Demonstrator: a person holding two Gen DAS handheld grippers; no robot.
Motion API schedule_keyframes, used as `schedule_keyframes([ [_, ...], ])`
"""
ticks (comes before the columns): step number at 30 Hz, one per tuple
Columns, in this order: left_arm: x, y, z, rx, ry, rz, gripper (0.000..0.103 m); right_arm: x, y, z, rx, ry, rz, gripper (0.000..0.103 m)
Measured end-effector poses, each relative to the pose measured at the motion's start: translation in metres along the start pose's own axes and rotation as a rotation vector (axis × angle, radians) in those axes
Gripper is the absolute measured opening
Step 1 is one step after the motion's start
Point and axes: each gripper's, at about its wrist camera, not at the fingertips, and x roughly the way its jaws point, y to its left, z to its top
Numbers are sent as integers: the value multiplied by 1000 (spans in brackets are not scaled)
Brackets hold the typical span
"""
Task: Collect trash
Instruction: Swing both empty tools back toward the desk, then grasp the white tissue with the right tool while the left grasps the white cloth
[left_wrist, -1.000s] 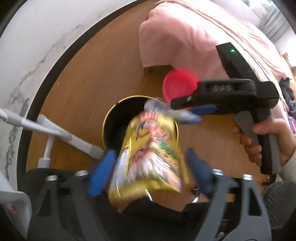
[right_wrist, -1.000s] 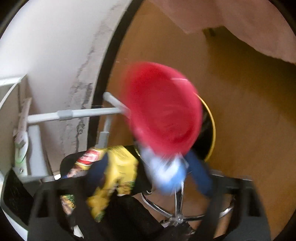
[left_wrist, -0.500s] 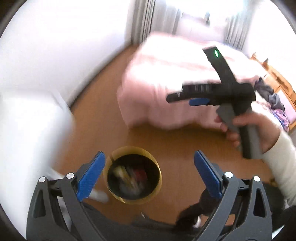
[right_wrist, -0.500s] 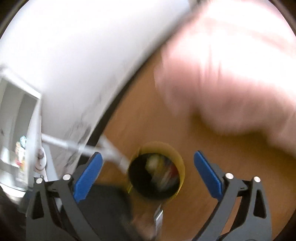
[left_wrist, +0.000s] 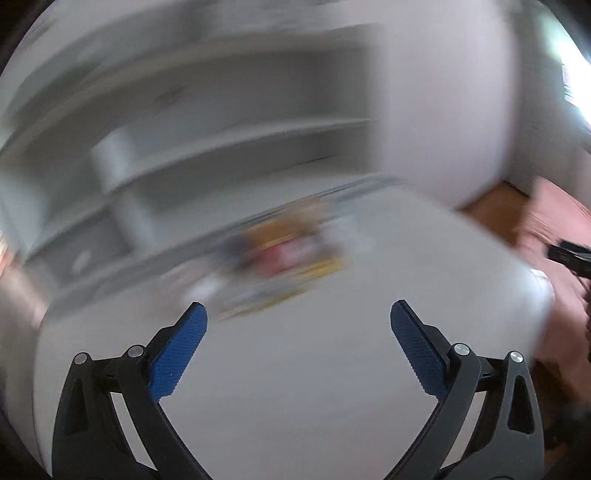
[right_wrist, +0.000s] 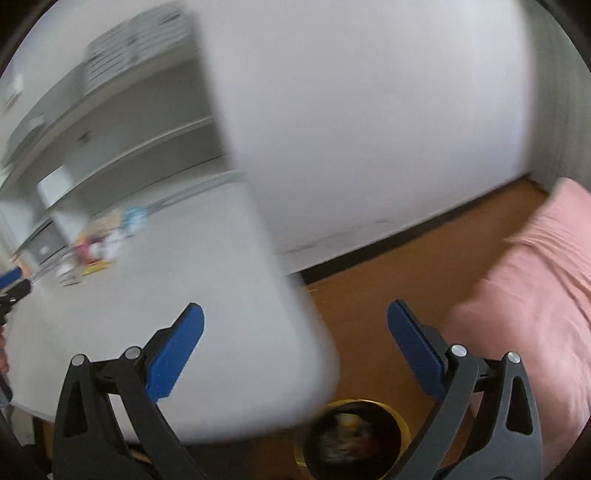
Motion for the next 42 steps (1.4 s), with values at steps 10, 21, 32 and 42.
schedule_keyframes([
  [10, 41, 124, 5, -128, 119, 143, 96, 73, 170, 49, -216, 35, 168, 96],
  [21, 130, 96, 42, 55, 200, 4, 96, 146, 243, 67, -321, 151, 197, 87],
  [32, 152, 112, 35, 6, 213, -129, 39, 178, 257, 66, -336, 216, 233, 39],
  [42, 98, 122, 38, -61, 125, -123, 34, 129, 228, 69, -320, 134, 194, 39],
])
